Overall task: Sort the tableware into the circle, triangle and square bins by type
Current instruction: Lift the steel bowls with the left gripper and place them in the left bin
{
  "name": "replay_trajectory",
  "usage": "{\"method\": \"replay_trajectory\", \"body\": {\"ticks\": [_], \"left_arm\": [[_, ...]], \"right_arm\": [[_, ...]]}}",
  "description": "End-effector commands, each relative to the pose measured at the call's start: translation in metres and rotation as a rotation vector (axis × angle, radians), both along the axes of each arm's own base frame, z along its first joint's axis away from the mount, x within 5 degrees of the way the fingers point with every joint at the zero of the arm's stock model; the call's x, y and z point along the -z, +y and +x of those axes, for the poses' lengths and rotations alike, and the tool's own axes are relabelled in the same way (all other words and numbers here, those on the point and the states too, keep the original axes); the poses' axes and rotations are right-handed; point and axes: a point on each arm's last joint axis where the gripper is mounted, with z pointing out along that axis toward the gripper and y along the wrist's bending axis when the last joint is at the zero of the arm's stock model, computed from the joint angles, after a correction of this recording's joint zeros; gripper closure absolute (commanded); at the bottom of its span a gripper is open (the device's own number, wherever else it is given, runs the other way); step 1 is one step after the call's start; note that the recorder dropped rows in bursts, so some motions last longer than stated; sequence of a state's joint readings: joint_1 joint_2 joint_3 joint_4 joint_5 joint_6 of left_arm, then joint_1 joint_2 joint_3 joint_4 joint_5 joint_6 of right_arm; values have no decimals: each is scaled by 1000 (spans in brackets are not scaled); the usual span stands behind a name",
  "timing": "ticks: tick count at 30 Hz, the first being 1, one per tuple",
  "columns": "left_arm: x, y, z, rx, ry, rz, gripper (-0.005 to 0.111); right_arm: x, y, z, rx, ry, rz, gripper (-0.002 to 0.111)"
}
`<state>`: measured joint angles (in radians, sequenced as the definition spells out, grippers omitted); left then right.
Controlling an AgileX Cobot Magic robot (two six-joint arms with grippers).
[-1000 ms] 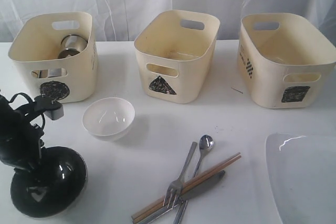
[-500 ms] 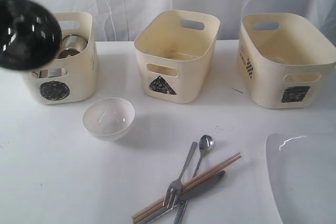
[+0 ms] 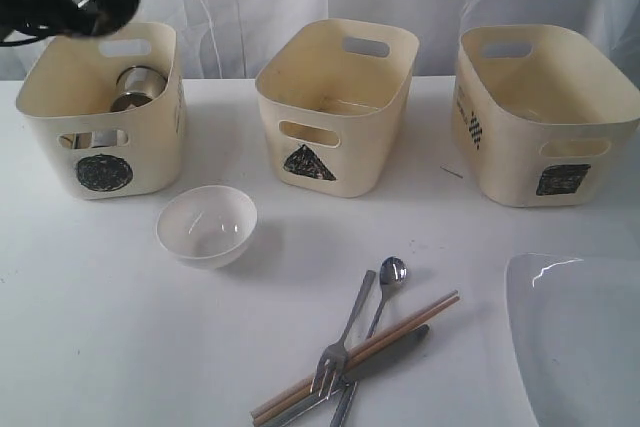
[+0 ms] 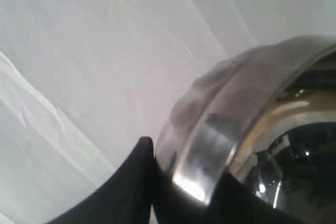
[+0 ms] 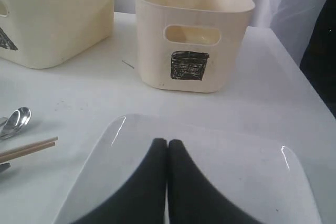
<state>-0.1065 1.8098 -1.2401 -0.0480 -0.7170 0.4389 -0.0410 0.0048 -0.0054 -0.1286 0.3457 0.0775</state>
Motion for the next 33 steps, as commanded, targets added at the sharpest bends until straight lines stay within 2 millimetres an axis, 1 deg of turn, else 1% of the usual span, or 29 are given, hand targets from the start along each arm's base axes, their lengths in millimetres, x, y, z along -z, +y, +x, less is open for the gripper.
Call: {"method": "replay_trajectory", "body": {"ticks": [1, 2, 4, 6, 8, 11, 13, 14, 15, 18, 20, 24, 26, 28, 30, 33], "left_arm": [[23, 3, 20, -1, 171, 3, 107], [25, 3, 22, 1, 190, 4, 106], [25, 2, 23, 5, 203, 2, 99], [25, 2, 23, 4, 203, 1, 90], [23, 3, 22, 3, 199, -7, 74], [18, 2, 19, -3, 217, -112, 56], [14, 2, 15, -6, 250, -175, 48], [10, 2, 13, -6, 260, -189, 46], [8, 2, 10, -4, 281, -187, 45], [-8, 2, -1, 3, 314, -189, 45], [-24, 2, -12, 7, 328, -212, 45], [-61, 3, -43, 11, 370, -291, 45], [-76, 4, -63, 4, 437, -357, 45], [-83, 3, -86, -9, 564, -437, 45], [-85, -1, -107, -2, 707, -489, 45], [-76, -9, -132, 36, 984, -524, 45]], "right_arm": [[1, 0, 0, 2, -3, 4, 108], [1, 0, 0, 2, -3, 4, 108], [1, 0, 0, 2, -3, 4, 108], [1, 0, 0, 2, -3, 4, 108], [1, 0, 0, 2, -3, 4, 108], [1, 0, 0, 2, -3, 4, 108], [1, 0, 0, 2, -3, 4, 108], [1, 0, 0, 2, -3, 4, 108], [1, 0, 0, 2, -3, 4, 108], [1, 0, 0, 2, -3, 4, 108], [1, 0, 0, 2, -3, 4, 108], [1, 0, 0, 2, -3, 4, 108], [1, 0, 0, 2, -3, 4, 108], [1, 0, 0, 2, -3, 4, 108], [1, 0, 0, 2, -3, 4, 108], [1, 0, 0, 2, -3, 4, 108]]}}
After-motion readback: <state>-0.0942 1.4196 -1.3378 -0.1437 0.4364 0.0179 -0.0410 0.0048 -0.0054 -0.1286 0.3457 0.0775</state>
